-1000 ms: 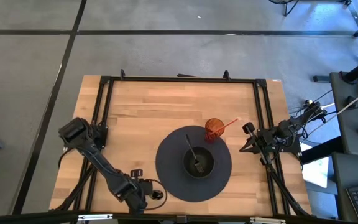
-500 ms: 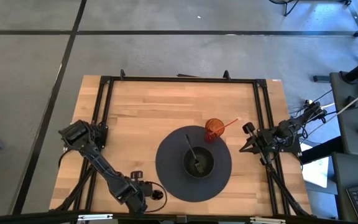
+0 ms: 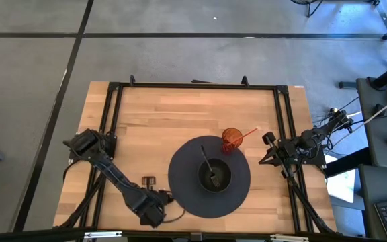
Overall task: Pick & Place Utensil
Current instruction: Put the black spoon into the black bowl
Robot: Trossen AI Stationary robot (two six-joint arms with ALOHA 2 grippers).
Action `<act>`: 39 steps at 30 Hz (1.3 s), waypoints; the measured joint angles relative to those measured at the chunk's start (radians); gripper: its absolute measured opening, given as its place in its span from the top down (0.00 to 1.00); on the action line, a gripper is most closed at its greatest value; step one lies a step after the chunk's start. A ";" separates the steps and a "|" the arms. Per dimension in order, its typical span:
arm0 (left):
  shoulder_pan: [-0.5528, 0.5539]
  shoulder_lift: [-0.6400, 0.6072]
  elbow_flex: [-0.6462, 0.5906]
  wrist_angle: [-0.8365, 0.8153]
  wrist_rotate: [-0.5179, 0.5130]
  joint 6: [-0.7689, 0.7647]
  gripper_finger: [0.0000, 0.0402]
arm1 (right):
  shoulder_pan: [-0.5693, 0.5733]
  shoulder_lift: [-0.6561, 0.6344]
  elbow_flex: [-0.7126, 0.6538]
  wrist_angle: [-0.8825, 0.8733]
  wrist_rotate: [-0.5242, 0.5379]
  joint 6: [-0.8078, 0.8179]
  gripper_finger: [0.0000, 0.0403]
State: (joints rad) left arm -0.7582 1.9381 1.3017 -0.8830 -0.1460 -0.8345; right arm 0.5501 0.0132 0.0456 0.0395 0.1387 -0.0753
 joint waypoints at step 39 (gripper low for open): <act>0.310 0.428 0.901 -0.307 -0.895 1.487 0.99 | 0.000 0.000 0.000 -0.031 -0.001 -0.010 0.96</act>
State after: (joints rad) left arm -0.4482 2.3660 2.2032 -1.1897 -1.0410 0.6525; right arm 0.5499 0.0130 0.0456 0.0082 0.1375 -0.0849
